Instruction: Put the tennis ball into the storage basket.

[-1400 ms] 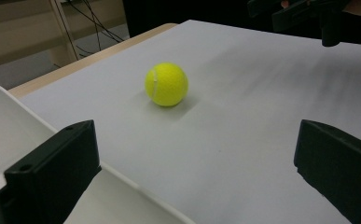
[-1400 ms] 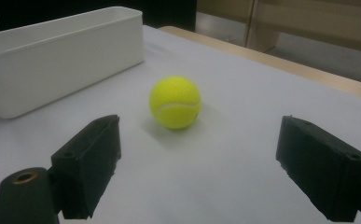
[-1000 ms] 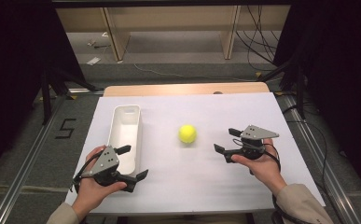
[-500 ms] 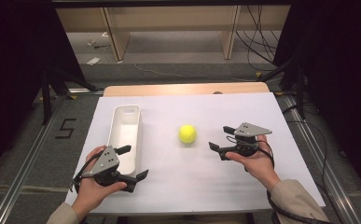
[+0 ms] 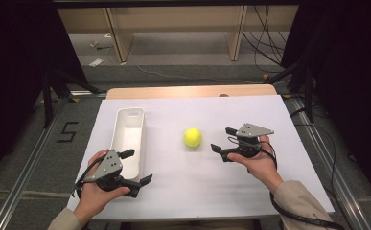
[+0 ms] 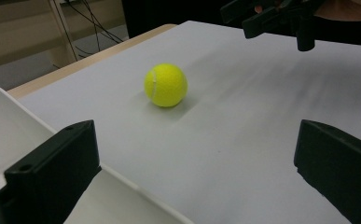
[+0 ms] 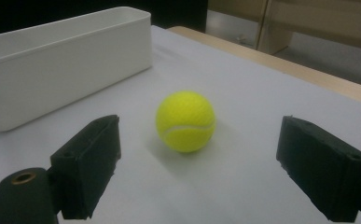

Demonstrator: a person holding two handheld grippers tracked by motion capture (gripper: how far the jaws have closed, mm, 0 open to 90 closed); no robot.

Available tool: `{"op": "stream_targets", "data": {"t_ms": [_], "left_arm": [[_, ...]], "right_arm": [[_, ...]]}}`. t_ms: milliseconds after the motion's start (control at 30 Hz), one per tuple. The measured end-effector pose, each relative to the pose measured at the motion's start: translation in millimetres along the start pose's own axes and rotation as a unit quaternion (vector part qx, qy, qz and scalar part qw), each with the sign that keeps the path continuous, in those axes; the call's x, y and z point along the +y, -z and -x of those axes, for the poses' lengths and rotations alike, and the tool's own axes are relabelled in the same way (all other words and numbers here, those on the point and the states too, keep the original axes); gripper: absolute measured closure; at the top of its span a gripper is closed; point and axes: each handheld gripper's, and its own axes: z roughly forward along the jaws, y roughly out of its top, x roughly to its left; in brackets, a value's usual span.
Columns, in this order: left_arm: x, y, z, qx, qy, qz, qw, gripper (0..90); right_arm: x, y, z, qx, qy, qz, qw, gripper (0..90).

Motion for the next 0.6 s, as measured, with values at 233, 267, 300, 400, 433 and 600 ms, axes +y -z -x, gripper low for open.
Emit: {"op": "stream_targets", "data": {"t_ms": [233,267,300,400,433,600], "left_arm": [[-0.1,0.2,-0.2,0.0,0.001,0.001,1.0,0.0],[-0.1,0.2,-0.2,0.001,0.001,0.001,1.0,0.0],[-0.1,0.2,-0.3,0.001,0.001,0.001,1.0,0.0],[-0.1,0.1,-0.3,0.0,0.001,0.001,1.0,0.0],[-0.1,0.1,-0.2,0.0,0.001,0.001,1.0,0.0],[-0.1,0.3,-0.4,0.0,0.001,0.001,1.0,0.0]], "right_arm": [[2.6,-7.7,-0.3,0.003,0.001,-0.003,1.0,14.4],[3.3,-9.7,-0.1,0.003,0.001,-0.004,1.0,14.4],[3.3,-9.7,-0.1,0.003,0.001,-0.004,1.0,14.4],[4.1,-12.7,-0.1,0.005,0.0,-0.005,1.0,14.5],[4.3,-14.0,0.4,0.005,0.003,-0.005,1.0,14.4],[6.5,-18.7,0.8,0.006,0.0,-0.005,1.0,14.3]]}}
